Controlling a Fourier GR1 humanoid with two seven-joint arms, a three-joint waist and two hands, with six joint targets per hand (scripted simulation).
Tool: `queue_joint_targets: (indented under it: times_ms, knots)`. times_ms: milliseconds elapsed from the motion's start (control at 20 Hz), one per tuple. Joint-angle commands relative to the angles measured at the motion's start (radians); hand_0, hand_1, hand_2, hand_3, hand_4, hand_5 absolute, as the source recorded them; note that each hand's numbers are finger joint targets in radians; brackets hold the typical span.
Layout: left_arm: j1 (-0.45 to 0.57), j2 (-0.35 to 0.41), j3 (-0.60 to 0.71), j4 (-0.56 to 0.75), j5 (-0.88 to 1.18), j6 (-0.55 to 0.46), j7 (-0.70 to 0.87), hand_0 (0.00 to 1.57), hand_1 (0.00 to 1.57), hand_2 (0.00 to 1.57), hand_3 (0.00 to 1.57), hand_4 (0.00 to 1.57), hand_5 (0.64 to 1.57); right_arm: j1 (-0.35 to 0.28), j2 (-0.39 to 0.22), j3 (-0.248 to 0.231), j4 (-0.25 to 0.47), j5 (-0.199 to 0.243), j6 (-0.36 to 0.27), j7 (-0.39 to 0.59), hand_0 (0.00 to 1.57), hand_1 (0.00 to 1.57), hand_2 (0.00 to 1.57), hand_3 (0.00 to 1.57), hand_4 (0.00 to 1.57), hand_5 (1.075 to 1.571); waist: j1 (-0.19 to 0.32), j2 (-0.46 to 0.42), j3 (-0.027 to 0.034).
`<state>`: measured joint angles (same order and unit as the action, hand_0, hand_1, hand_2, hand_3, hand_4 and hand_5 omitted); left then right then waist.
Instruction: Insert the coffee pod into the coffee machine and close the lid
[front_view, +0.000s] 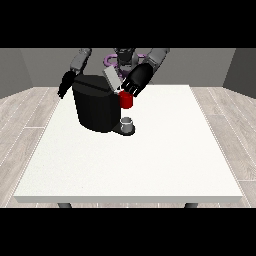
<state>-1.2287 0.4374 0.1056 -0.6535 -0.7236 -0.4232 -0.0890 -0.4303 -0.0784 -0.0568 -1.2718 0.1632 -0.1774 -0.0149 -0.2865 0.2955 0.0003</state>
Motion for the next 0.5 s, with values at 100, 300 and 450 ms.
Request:
queue_joint_targets:
  times_ms: [100,300,450]
  knots:
    - [-0.025,-0.036,-0.001,0.000,-0.004,0.014,0.023,1.17,1.17,1.24,1.20,0.42,1.571,-0.028,-0.018,-0.020,0.027,-0.002,-0.001,0.017,0.00,0.00,0.00,0.00,0.00,1.571,0.007,-0.011,0.0001]
    - [-0.034,-0.033,-0.008,-0.001,-0.013,0.000,0.029,1.22,1.22,1.26,1.20,0.42,1.571,0.023,0.011,-0.013,0.047,-0.009,-0.006,-0.056,0.00,0.00,0.00,0.00,0.10,1.571,0.002,-0.017,0.0003]
    - [-0.042,0.012,0.003,0.012,-0.021,0.012,-0.009,1.22,1.22,1.26,1.21,0.38,1.571,-0.025,-0.011,-0.024,0.020,-0.021,0.009,-0.007,0.00,0.00,0.00,0.00,0.00,1.571,-0.008,0.012,0.0000]
